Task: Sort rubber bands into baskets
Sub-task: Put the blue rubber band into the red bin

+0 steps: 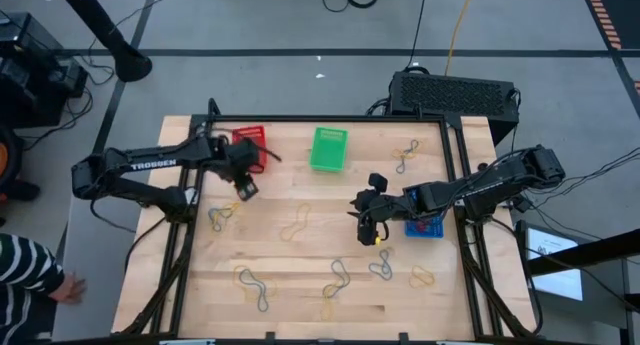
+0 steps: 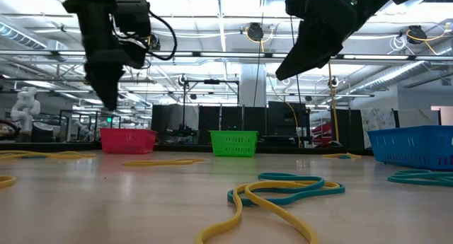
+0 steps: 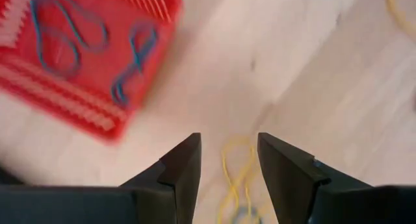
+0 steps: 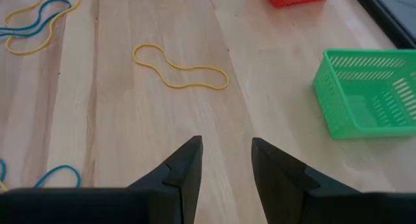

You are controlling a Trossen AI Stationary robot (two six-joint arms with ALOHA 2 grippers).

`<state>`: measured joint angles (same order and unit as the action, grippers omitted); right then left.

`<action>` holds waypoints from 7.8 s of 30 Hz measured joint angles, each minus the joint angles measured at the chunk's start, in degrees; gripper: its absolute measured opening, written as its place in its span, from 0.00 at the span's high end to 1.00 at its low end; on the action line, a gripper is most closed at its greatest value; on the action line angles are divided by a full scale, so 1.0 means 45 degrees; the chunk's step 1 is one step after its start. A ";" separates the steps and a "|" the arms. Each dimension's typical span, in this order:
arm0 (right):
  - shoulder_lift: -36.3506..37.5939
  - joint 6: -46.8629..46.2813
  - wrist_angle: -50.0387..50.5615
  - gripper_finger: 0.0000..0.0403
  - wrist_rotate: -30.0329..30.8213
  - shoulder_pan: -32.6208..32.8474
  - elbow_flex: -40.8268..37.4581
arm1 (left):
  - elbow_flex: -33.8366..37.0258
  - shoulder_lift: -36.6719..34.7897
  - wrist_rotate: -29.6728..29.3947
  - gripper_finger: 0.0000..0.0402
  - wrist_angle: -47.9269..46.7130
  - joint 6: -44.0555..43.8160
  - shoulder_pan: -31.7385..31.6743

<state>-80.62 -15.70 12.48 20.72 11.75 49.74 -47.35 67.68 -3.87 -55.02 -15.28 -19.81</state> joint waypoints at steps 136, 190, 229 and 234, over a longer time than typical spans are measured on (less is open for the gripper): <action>0.0005 -0.0847 0.1383 0.69 -0.0014 0.0498 -0.0002 | -0.2059 0.1384 -0.2946 0.98 0.1878 0.2233 -0.4400; 0.0005 -0.1031 0.0468 0.69 -0.0007 0.0495 0.0000 | -0.2059 -0.0735 0.1697 0.67 0.1803 -0.5749 1.1157; 0.0005 0.0343 -0.0936 0.69 -0.0293 0.0709 0.0000 | -0.2059 0.6279 0.0893 0.67 0.5230 -0.6584 1.3768; 0.0005 0.0329 -0.0931 0.69 -0.0293 0.0709 0.0000 | -0.2059 0.6375 0.0337 0.67 0.5232 -0.5377 1.3692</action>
<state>-80.60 -14.22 8.29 19.40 14.94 49.74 -56.62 96.37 -2.35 -31.47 -39.48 41.80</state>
